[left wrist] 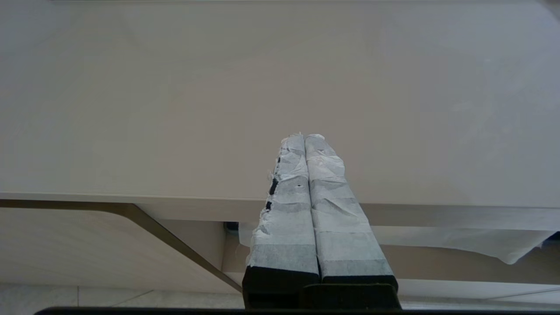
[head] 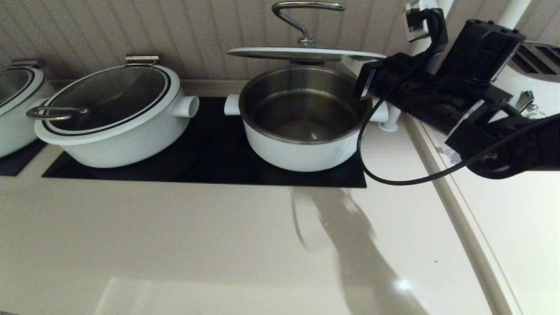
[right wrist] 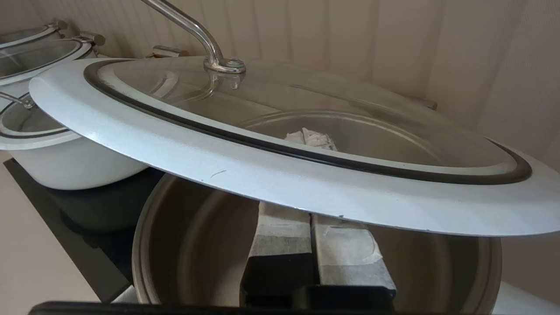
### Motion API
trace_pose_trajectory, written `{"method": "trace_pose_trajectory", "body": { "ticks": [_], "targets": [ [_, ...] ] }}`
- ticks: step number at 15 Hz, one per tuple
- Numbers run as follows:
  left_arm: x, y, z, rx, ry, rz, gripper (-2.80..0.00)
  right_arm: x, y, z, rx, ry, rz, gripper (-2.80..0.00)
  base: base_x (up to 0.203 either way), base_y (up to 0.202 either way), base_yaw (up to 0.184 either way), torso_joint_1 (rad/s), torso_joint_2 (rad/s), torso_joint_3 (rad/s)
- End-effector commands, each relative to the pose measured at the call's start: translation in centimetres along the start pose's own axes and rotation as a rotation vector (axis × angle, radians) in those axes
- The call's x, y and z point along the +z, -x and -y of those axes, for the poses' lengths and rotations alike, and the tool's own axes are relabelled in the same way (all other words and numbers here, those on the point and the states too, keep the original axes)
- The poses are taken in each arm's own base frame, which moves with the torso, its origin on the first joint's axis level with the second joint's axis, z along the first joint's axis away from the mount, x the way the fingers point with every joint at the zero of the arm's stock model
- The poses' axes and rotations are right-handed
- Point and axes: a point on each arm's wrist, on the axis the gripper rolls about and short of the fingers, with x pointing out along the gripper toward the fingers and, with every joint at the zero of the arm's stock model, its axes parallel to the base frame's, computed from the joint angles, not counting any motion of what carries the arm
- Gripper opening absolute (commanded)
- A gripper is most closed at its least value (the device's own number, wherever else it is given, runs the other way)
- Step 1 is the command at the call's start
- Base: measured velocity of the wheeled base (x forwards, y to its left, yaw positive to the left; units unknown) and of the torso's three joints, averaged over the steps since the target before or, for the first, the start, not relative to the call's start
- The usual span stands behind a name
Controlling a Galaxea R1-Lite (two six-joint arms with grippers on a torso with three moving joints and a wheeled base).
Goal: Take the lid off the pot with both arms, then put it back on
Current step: Open the pot lid completely
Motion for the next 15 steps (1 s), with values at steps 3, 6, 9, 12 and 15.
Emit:
{"method": "trace_pose_trajectory", "body": {
  "ticks": [3, 6, 9, 12, 15],
  "targets": [
    [0.03, 0.01, 0.0, 0.0, 0.0, 0.005, -2.8, 0.13, -0.02, -0.02, 0.006, 0.002, 0.01, -2.8, 0.0, 0.0, 0.0, 0.0, 0.0, 0.0],
    [0.0, 0.01, 0.0, 0.0, 0.0, 0.002, -2.8, 0.16, -0.03, -0.08, 0.011, 0.002, 0.013, -2.8, 0.0, 0.0, 0.0, 0.0, 0.0, 0.0],
    [0.03, 0.01, 0.0, 0.0, -0.001, 0.005, -2.8, 0.37, 0.0, -0.14, 0.012, 0.003, 0.021, -2.8, 0.0, 0.0, 0.0, 0.0, 0.0, 0.0],
    [0.0, 0.01, 0.0, 0.0, -0.001, 0.002, -2.8, 0.66, -0.12, -0.11, 0.012, 0.005, 0.031, -2.8, 0.0, 0.0, 0.0, 0.0, 0.0, 0.0],
    [0.0, 0.01, 0.0, 0.0, 0.0, 0.002, -2.8, 0.97, -0.25, -0.08, 0.011, 0.007, 0.042, -2.8, 0.0, 0.0, 0.0, 0.0, 0.0, 0.0]
  ]
}}
